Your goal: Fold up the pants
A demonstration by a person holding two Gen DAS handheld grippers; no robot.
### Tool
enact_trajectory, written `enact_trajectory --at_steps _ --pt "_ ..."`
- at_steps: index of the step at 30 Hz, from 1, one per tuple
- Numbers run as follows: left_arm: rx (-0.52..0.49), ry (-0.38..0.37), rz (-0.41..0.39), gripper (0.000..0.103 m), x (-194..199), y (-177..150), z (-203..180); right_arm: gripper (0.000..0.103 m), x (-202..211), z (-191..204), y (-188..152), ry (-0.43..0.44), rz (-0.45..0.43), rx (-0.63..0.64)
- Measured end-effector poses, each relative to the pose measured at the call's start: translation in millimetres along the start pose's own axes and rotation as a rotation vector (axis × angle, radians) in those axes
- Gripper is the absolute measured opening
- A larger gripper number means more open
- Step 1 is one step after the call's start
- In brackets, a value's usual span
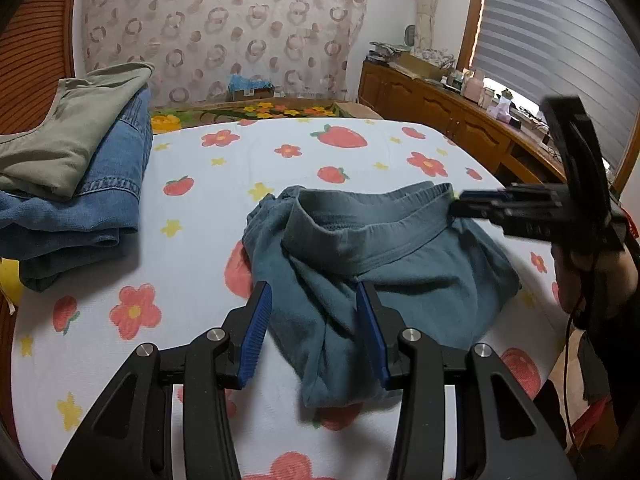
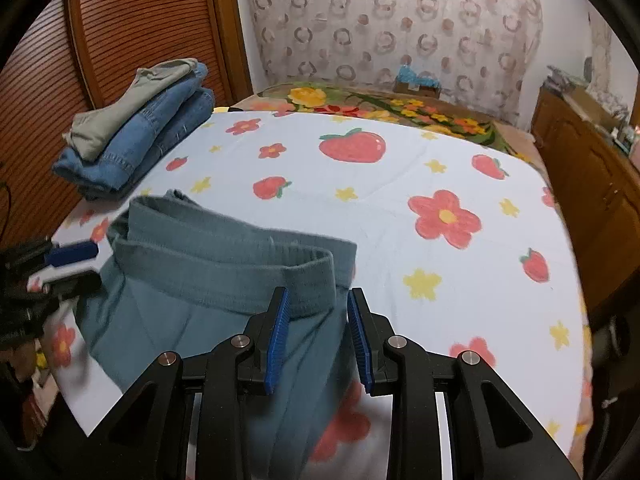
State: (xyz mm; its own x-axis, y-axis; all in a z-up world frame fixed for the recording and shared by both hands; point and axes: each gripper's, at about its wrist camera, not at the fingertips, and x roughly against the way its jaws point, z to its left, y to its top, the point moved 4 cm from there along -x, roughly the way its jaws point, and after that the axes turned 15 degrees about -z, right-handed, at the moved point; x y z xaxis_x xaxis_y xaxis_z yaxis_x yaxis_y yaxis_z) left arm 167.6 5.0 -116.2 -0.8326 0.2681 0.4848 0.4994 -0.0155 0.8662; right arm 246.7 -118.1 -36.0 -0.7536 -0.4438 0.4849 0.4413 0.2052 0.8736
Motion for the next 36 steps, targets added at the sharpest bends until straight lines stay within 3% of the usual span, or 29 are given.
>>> enact_trajectory --at_steps 5,8,11,14,17,23,25,27,36 --pt "-0.002 -0.005 0.004 0.045 2 -1 -2 0.03 -15 -6 13 0.024 0.004 -0.042" --pt "-0.008 -0.009 0.009 0.045 2 -4 -4 0.007 -22 -4 14 0.085 0.015 -0.052" --pt "-0.012 -0.006 0.012 0.045 2 -6 -4 0.004 -18 -5 17 0.084 -0.028 -0.058" --pt "-0.004 -0.004 0.009 0.045 3 -8 -3 0.004 -16 -18 20 -0.022 -0.07 -0.087" --pt "0.0 -0.002 0.01 0.045 4 -9 -2 0.004 -27 -25 12 -0.076 -0.005 -0.092" --pt "0.009 -0.006 -0.006 0.041 11 -11 -2 0.01 -18 -19 12 -0.074 -0.01 -0.075" --pt "0.011 -0.02 -0.012 0.036 16 -13 -4 0.016 -10 -14 10 -0.065 -0.013 -0.055" --pt "0.015 -0.04 -0.016 0.033 22 -17 -6 0.029 4 -9 12 -0.051 -0.017 -0.037" --pt "0.017 -0.071 -0.006 0.029 37 -31 -14 0.029 61 9 -36 0.034 -0.02 -0.002"
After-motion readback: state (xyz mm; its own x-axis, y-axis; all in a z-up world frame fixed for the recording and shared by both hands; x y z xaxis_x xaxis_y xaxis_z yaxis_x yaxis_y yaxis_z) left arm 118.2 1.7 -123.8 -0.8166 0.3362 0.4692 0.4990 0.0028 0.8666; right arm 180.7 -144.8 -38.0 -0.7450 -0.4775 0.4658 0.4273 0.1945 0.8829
